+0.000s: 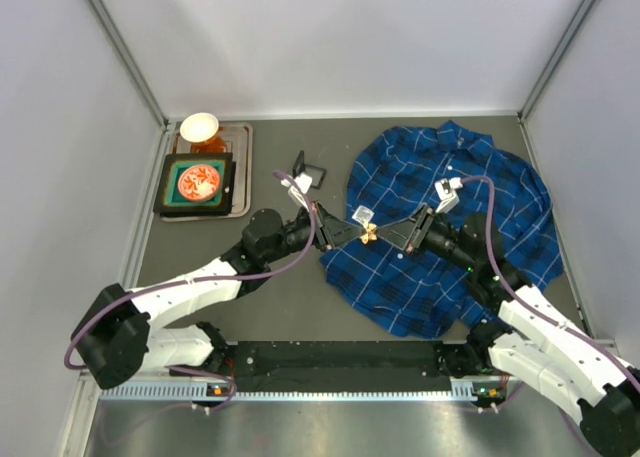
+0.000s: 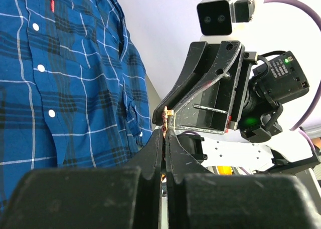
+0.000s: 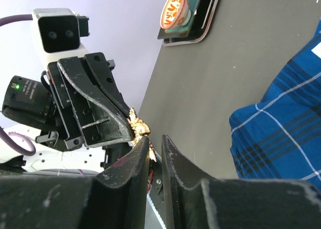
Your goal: Remove the brooch from the garment
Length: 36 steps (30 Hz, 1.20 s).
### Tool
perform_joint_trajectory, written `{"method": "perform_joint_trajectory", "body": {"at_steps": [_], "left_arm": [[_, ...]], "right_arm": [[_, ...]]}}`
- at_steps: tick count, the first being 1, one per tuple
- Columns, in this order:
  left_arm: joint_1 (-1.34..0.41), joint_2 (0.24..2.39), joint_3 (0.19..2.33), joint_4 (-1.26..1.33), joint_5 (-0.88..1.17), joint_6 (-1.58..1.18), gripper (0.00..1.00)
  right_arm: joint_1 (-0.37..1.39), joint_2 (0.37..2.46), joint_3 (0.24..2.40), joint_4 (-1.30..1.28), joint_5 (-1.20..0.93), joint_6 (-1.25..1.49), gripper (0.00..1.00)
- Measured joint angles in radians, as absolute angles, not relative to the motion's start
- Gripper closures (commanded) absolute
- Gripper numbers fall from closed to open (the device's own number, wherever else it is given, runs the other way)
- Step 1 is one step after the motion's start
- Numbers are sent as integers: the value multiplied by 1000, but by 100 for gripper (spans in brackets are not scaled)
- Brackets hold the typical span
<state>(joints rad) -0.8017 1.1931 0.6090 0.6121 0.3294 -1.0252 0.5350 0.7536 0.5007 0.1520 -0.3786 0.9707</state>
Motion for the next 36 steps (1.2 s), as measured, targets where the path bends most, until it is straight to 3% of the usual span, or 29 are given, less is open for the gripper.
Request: {"method": "perform_joint_trajectory", "body": {"at_steps": [11, 27, 36], "left_arm": [[-811, 1194, 611, 568, 319, -1011, 100], [-892, 1193, 669, 379, 175, -804, 100], [-940, 1193, 688, 307, 144, -675, 100]], "right_arm": [[589, 783, 545, 53, -335, 970, 91], [645, 863, 670, -220, -195, 975, 87], [657, 899, 715, -331, -205, 939, 92]]}}
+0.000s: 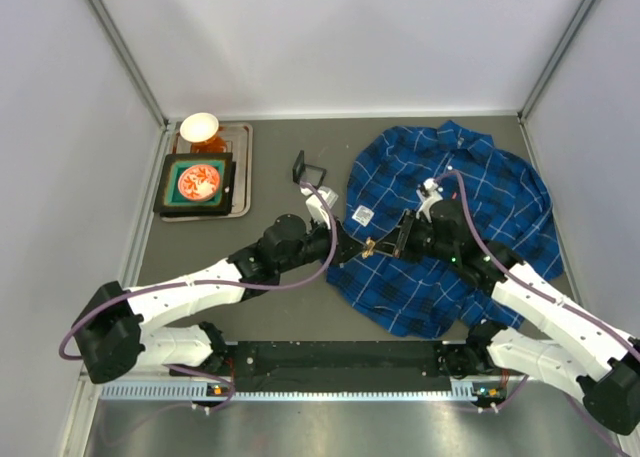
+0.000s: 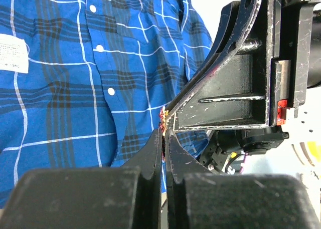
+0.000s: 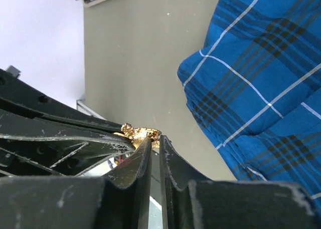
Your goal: Remove the brooch from the garment
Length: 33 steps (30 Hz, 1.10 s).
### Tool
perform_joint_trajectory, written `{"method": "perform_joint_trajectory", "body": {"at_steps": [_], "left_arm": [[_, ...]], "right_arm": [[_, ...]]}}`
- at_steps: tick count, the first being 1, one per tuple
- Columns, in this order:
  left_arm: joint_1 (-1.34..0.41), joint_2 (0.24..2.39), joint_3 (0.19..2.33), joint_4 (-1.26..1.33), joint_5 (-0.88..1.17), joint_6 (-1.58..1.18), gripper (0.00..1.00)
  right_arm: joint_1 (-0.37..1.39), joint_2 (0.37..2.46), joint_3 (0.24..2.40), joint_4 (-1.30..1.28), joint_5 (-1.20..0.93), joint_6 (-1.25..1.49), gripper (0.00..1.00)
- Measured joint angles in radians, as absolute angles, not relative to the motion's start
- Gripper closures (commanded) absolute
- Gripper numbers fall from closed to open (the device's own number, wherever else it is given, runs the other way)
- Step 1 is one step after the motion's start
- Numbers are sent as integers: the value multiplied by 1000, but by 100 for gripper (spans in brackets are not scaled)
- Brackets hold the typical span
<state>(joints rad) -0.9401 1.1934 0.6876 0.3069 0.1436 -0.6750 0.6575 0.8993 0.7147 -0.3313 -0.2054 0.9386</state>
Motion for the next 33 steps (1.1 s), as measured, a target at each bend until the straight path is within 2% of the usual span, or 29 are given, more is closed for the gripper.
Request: {"method": "perform_joint_trajectory", "body": {"at_steps": [12, 33], "left_arm": [[-960, 1218, 768, 157, 128, -607, 100], [-961, 1251, 776, 150, 325, -721, 100]], "right_arm": [[693, 1016, 839, -481, -175, 822, 92], [699, 1090, 1023, -825, -262, 544, 98]]}}
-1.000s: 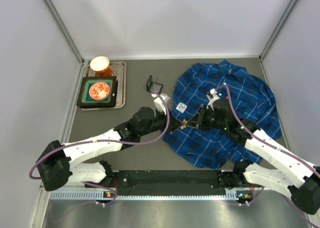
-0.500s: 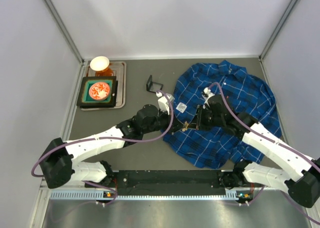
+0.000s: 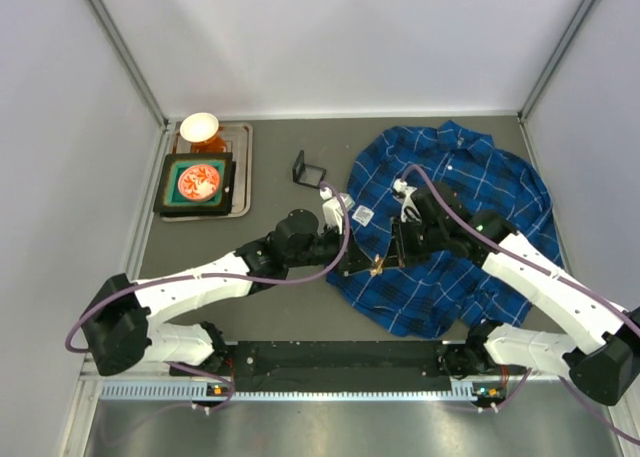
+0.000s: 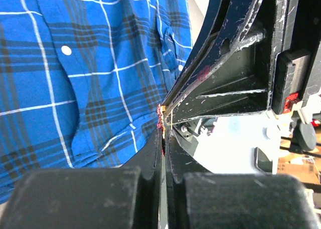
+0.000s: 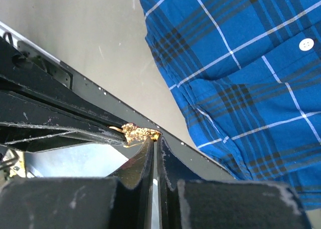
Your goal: Remove the brooch from the garment
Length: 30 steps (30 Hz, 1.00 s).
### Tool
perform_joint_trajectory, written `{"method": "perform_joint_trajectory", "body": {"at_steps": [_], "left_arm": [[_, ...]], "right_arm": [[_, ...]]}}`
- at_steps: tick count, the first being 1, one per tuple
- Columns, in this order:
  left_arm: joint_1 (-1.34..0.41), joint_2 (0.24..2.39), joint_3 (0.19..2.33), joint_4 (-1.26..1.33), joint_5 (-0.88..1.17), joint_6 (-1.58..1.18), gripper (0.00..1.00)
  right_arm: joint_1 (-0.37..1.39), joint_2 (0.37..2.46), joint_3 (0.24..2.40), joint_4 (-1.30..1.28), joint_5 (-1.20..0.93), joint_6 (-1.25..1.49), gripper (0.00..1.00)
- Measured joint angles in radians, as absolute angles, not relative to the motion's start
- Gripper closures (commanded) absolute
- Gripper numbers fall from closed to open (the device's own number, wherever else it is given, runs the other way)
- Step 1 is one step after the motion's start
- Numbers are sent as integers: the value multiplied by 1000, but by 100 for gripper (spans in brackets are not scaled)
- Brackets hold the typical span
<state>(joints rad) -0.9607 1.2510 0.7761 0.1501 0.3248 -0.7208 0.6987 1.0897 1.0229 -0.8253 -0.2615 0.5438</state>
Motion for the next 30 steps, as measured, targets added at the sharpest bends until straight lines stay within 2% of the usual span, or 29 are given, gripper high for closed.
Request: {"method": "perform_joint_trajectory", "body": {"at_steps": [13, 21, 25, 27, 30], "left_arm": [[-961, 1288, 778, 173, 455, -746, 100], [-958, 1341, 763, 268, 500, -894, 100], [-948, 1357, 729, 357, 536, -977, 100], [-939, 1357, 715, 393, 543, -1007, 100], [-913, 1353, 673, 485, 561, -1076, 100]], "right_arm": [[706, 1129, 1084, -973, -306, 424, 98], [704, 1112, 1090, -1017, -285, 393, 98], [704, 1108, 1105, -1046, -281, 371, 93], [704, 1102, 1115, -1047, -277, 364, 88], [700, 1081, 1120, -1030, -270, 359, 86]]}}
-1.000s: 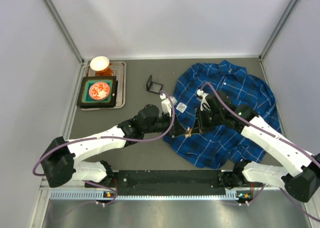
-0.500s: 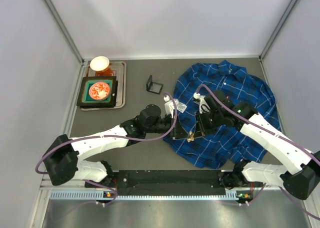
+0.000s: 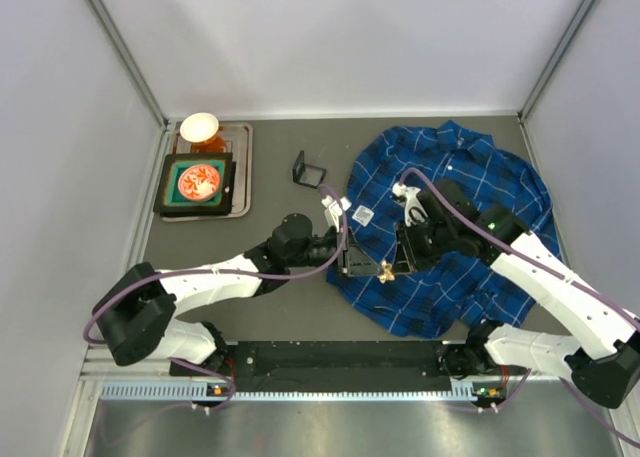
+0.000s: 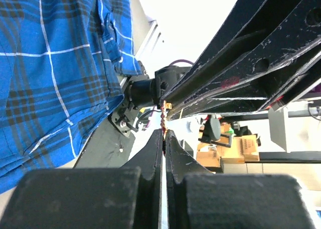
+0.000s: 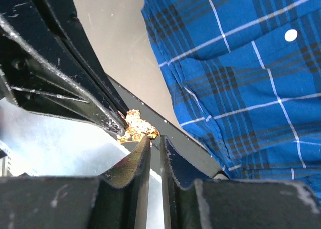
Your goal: Remove the brooch from the garment
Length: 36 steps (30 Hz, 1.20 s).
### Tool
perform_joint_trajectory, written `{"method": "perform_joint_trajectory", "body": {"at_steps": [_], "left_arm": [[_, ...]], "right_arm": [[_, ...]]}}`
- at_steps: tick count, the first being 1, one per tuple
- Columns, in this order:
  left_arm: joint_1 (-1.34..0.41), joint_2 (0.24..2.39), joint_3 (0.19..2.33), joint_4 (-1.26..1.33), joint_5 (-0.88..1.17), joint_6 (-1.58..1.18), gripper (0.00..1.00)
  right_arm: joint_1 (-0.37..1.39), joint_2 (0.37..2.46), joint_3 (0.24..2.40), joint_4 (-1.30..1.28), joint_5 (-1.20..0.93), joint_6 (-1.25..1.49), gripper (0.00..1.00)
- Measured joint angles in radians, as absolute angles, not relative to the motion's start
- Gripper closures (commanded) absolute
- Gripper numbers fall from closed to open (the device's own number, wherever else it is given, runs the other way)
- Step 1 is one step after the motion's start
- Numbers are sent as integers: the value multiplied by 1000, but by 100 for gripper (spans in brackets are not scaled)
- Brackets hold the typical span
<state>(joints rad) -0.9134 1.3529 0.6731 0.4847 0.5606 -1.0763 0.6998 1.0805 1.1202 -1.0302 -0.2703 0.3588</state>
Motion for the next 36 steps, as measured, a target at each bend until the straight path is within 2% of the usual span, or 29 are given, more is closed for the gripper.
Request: {"method": "perform_joint_trajectory", "body": {"at_steps": [11, 24, 32, 36], "left_arm": [[-874, 1372, 586, 741, 579, -1275, 100], [-861, 1398, 551, 871, 633, -1363, 100], [-861, 1392, 552, 843, 603, -1285, 100], [-861, 1351, 554, 789, 550, -1174, 100]], "right_arm": [[678, 1046, 1129, -982, -265, 362, 83], [649, 1032, 1130, -981, -208, 349, 83], [649, 999, 1119, -962, -192, 371, 67], [643, 905, 1019, -852, -171, 448, 65]]}}
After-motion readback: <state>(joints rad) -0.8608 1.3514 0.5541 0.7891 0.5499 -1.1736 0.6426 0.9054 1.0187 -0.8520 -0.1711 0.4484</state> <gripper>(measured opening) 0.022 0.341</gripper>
